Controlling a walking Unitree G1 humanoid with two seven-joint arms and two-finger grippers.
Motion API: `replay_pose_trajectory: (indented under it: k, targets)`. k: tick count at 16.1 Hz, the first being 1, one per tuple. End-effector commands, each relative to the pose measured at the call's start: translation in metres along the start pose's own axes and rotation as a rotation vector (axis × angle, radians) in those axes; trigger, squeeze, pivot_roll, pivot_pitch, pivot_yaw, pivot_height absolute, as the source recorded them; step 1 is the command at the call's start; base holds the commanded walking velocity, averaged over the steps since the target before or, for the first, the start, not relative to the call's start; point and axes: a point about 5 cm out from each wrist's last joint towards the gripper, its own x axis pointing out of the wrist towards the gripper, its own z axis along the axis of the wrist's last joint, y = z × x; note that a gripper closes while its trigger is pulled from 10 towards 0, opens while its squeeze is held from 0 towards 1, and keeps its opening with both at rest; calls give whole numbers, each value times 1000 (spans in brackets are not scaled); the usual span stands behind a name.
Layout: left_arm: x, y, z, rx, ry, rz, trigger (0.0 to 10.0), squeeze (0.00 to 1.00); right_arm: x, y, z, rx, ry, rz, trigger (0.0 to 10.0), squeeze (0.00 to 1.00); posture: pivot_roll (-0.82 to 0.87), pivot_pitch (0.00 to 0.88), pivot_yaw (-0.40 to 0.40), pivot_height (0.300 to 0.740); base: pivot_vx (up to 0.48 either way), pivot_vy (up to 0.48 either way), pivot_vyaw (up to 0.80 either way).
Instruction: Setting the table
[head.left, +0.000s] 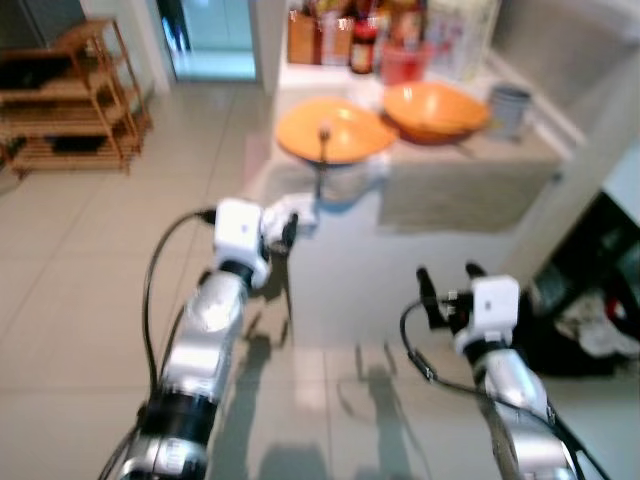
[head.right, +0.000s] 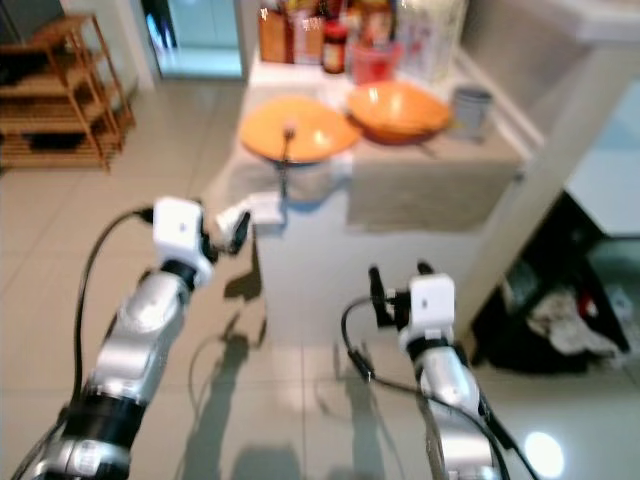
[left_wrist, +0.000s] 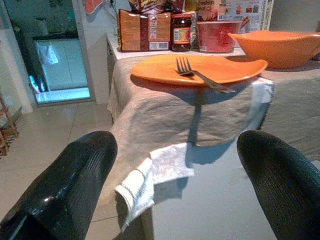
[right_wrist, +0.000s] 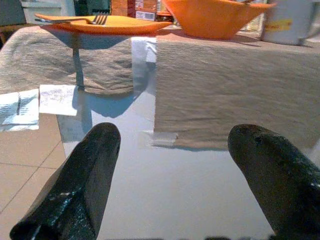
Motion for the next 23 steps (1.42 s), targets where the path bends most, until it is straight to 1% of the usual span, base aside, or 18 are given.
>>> replay_pose_trajectory:
  k: [1,2,3,6,8,10,12,13,15,21,23]
  targets:
    - [4,-14,8,1,-31,-62,10000,0,-1,-10,3,-19,-8,-26,10000,0,-84,0,5,727,360,0,0]
    - [3,-16,12,30,-57,-82,10000,0,-1,-10,3,-20,-7,-25,10000,0,-84,0,4,727,480,0,0]
    - [3,-18,16,39,-75,-87,10000,0,-1,-10,3,-21,-7,-24,10000,0,-84,0,4,727,480,0,0]
    - [7,-21,28,6,-117,-91,10000,0,-1,-10,2,-21,-7,-24,10000,0,-86,0,4,727,480,0,0]
    - [8,-24,37,8,-146,-111,10000,0,0,-10,2,-21,-7,-24,10000,0,-84,0,5,727,480,0,0]
    - [8,-32,47,12,-178,-160,10000,0,0,-9,2,-19,-7,-23,10000,0,-83,0,7,727,480,0,0]
    - [8,-35,49,43,-189,-176,10000,0,0,-9,2,-17,-8,-24,10000,0,-81,0,9,727,0,0,0]
    - [9,-32,48,3,-174,-161,10000,0,0,-8,2,-15,-7,-25,10000,0,-82,0,10,727,0,0,0]
    - [9,-29,46,-12,-162,-152,10000,0,0,-8,2,-14,-6,-26,10000,0,-83,0,11,727,0,0,0]
    - [6,-36,48,-12,-169,-195,10000,0,-2,-8,0,-13,0,-26,10000,0,-87,0,12,727,0,-480,0]
    - [7,-37,44,-6,-141,-206,10000,0,-4,-7,1,-14,-1,-25,10000,0,-89,0,15,727,150,-407,0]
